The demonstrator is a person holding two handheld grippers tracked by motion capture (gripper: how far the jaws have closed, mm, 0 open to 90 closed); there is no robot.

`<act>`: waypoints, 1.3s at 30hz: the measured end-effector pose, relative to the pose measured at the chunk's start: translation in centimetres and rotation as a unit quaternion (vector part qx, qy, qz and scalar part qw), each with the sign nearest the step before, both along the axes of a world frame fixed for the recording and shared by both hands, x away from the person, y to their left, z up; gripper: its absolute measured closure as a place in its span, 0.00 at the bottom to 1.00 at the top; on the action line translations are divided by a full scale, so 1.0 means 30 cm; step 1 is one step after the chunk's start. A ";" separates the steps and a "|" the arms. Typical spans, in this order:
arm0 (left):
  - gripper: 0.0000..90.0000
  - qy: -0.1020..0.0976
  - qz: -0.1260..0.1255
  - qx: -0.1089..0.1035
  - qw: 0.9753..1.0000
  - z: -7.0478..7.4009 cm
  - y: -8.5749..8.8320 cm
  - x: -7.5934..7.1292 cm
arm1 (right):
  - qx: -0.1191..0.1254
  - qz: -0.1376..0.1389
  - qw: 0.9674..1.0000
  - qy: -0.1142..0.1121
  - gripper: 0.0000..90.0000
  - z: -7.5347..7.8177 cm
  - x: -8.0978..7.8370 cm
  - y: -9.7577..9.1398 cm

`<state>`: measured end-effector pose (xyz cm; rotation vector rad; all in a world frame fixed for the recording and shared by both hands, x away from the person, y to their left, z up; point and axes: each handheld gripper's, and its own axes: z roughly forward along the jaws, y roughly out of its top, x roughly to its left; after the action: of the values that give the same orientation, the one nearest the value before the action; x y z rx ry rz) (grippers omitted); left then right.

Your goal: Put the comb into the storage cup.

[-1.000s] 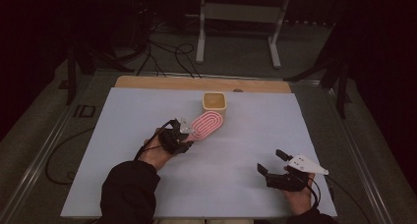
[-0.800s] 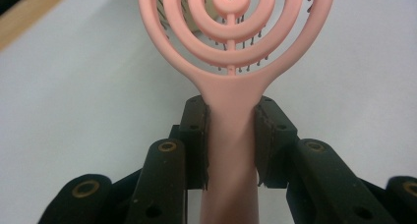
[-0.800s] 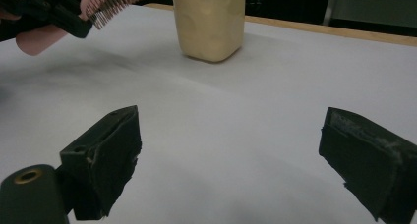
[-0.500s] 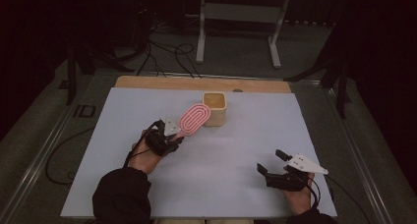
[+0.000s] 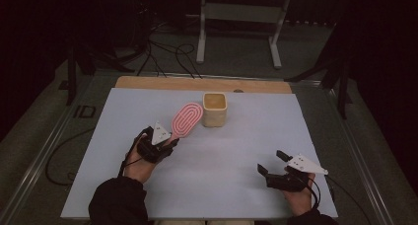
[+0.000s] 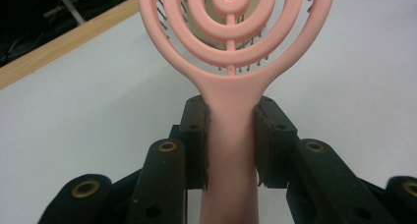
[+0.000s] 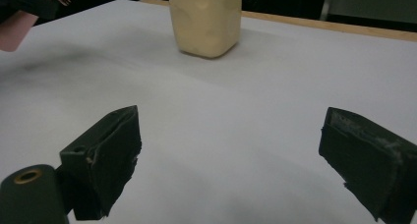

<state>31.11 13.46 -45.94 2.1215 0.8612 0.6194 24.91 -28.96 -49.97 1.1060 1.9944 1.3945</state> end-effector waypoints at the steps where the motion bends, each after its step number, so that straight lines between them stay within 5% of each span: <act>1: 0.78 -0.003 0.001 -0.003 1.000 -0.001 -0.001 -0.004 | -0.001 0.000 1.000 0.002 0.10 -0.001 0.001 -0.002; 20: 0.78 -0.040 -0.003 -0.014 0.999 0.024 -0.020 -0.054 | 0.006 -0.007 1.000 0.012 0.10 0.006 0.011 -0.001; 39: 0.78 -0.074 0.005 -0.015 0.997 0.048 -0.037 -0.090 | 0.016 0.022 0.999 0.039 0.10 0.127 0.093 0.111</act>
<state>28.40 12.35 -44.50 2.0187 0.7943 0.7533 27.68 -25.64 -46.18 1.1552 2.0690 1.4301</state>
